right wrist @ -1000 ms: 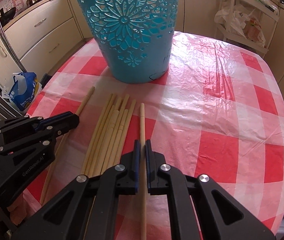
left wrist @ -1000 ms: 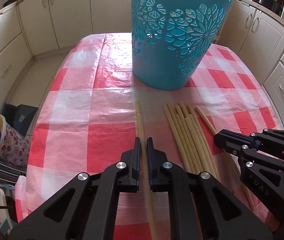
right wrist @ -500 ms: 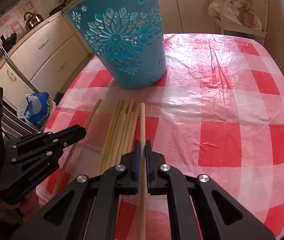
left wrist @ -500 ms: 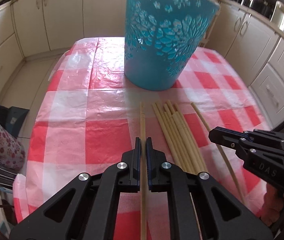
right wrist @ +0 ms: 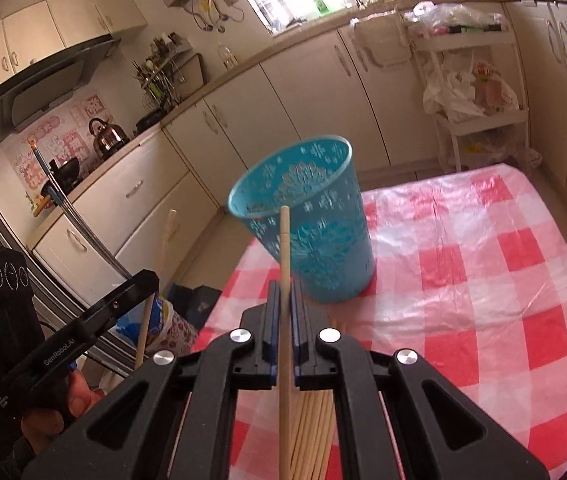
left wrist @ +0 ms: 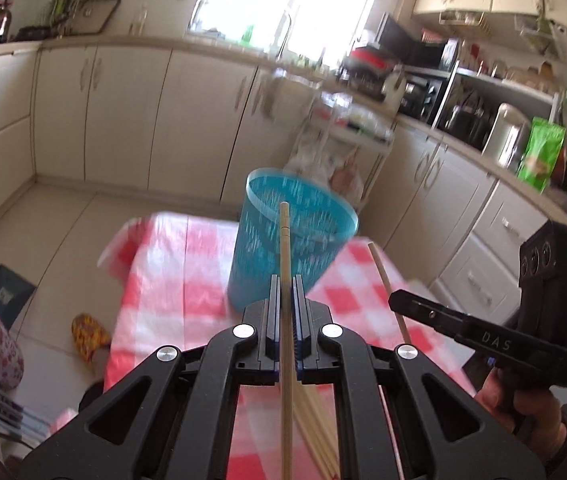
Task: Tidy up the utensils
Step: 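Lift the stick with the right tool and drop it into the blue bin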
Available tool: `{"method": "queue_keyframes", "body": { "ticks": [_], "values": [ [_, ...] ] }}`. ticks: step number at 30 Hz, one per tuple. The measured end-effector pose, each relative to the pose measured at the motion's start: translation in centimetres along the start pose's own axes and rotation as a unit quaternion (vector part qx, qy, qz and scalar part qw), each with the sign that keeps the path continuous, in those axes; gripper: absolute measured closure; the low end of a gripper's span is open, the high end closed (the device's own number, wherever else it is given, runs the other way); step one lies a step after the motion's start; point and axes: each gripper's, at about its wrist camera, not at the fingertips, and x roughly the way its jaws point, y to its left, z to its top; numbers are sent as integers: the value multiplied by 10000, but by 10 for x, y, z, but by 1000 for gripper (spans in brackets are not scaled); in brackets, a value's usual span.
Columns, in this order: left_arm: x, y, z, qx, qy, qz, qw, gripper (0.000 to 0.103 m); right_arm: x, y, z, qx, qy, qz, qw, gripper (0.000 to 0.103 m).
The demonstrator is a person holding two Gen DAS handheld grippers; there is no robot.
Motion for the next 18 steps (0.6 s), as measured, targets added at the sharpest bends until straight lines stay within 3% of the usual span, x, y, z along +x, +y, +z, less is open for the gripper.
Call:
{"method": "queue_keyframes", "body": {
  "ticks": [10,18],
  "values": [
    [24,-11,73,-69,-1142,-235,9932,98,14,16,93,98,-1476,-139,9889,97],
    [72,-14,115,-268,-1705,-309,9845,98,47,10,130,86,-2334,-560,9707,97]
  ]
}}
